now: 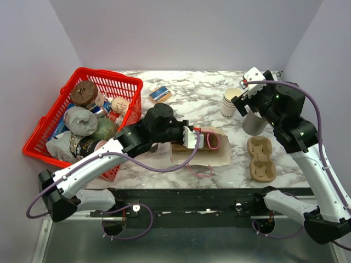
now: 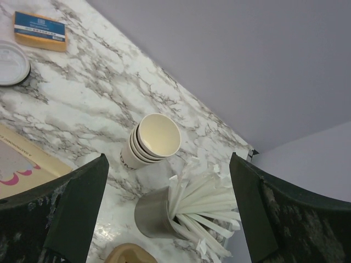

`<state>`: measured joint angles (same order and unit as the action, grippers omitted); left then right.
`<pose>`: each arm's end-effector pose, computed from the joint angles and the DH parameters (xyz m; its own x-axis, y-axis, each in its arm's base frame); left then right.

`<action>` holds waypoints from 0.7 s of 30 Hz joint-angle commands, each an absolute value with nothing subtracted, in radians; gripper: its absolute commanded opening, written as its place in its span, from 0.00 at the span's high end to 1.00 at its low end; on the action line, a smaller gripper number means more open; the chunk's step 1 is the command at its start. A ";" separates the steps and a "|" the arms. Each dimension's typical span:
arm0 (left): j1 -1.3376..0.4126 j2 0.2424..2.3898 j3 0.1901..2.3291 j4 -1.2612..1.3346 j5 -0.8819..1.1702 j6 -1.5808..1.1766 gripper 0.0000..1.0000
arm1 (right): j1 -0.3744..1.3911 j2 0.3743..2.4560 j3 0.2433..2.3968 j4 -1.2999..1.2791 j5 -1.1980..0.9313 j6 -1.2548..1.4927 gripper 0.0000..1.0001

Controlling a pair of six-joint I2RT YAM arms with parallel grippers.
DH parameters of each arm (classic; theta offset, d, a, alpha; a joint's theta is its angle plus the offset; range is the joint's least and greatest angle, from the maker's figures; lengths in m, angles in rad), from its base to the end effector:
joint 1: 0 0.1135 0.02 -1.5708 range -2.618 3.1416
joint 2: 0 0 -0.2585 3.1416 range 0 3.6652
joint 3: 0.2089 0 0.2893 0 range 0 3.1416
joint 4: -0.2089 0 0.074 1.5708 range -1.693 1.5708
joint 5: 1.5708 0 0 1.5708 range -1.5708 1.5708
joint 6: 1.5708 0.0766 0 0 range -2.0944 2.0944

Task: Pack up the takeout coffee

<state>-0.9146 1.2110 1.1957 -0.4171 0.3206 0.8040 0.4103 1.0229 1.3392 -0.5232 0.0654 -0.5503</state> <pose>0.1920 -0.2889 0.3496 0.4898 0.4841 -0.7251 0.8270 0.0053 0.5622 0.2614 0.1082 0.4483 0.0169 -0.5617 -0.8272 -0.3878 0.7589 -0.5232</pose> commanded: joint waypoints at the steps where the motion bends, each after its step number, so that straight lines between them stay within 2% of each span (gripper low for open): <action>1: -0.931 1.158 1.183 -0.426 0.337 0.793 1.00 | 0.405 1.023 1.347 -0.568 0.011 -0.514 0.00; 5: -0.933 1.100 1.124 -0.335 0.354 0.761 1.00 | 0.405 1.022 1.328 -0.578 0.008 -0.508 0.00; 9: -0.925 1.144 1.230 -0.363 0.319 0.788 1.00 | 0.405 1.038 1.335 -0.557 -0.020 -0.508 0.00; 17: -0.835 1.222 1.414 -0.481 0.425 0.683 1.00 | 0.405 1.054 1.445 -0.557 -0.005 -0.511 0.00; 21: -0.778 1.296 1.607 -0.603 0.523 0.579 1.00 | 0.403 1.052 1.503 -0.561 0.026 -0.537 0.00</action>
<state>-0.8192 1.2442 1.4471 -0.4919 0.3950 0.6956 0.4103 1.0637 1.4307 -0.5587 -0.0002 -0.5236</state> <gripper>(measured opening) 0.015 0.998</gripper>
